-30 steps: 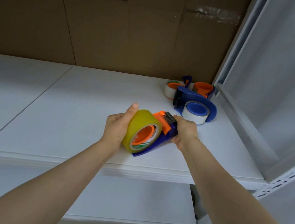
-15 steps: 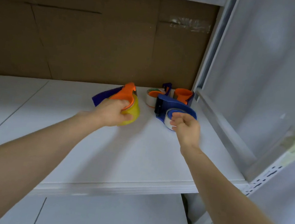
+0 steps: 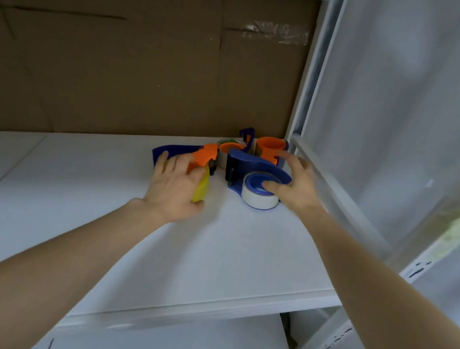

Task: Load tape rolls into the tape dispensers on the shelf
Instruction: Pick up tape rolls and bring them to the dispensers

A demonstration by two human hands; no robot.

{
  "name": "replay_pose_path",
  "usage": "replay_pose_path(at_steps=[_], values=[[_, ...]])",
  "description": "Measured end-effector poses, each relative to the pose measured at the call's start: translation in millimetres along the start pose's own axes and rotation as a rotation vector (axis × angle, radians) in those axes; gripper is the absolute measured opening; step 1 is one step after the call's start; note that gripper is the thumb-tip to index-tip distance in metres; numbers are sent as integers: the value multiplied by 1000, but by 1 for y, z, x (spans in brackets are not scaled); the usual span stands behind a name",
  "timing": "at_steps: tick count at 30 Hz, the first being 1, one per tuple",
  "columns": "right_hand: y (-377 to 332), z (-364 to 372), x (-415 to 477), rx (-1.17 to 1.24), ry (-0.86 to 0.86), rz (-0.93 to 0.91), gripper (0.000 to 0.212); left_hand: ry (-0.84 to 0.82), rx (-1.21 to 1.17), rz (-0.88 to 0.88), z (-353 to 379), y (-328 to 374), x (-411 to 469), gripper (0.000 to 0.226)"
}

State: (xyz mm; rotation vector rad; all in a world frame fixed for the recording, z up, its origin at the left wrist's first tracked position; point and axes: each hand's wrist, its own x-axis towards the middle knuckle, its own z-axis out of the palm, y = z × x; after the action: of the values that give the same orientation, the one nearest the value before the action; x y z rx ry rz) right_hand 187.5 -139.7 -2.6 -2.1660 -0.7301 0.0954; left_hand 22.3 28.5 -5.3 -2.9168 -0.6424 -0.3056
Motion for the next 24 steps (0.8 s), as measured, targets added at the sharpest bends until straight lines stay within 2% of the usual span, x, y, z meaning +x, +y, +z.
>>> replay_pose_path(at_steps=[3,6,8,10,13,15,17,19,22,24], values=[[0,11,8,-286,-261,-67,90,50,-125,39,-1,8,-12,58],[4,21,6,-551,-214,-111,80,-5,-256,22,1,15,-21,57],[4,24,3,-554,-128,-144,64,-32,-398,-21,1,20,-25,58],[0,24,-4,-379,-77,-110,50,-50,-620,-108,0,25,-26,57],[-13,20,-21,185,-62,85,36,-61,-999,-271,-12,39,-26,58],[-16,17,-33,503,-157,252,39,-105,-1252,-361,-20,49,-25,59],[-16,15,-46,707,-250,367,50,-131,-1414,-351,-24,55,-25,48],[-15,15,-57,808,-293,409,55,-133,-1444,-291,-23,59,-27,54],[-17,18,-72,801,-333,437,53,-79,-1160,-254,-18,65,-35,69],[-17,20,-78,713,-321,425,54,-51,-1072,-210,-10,67,-39,70]])
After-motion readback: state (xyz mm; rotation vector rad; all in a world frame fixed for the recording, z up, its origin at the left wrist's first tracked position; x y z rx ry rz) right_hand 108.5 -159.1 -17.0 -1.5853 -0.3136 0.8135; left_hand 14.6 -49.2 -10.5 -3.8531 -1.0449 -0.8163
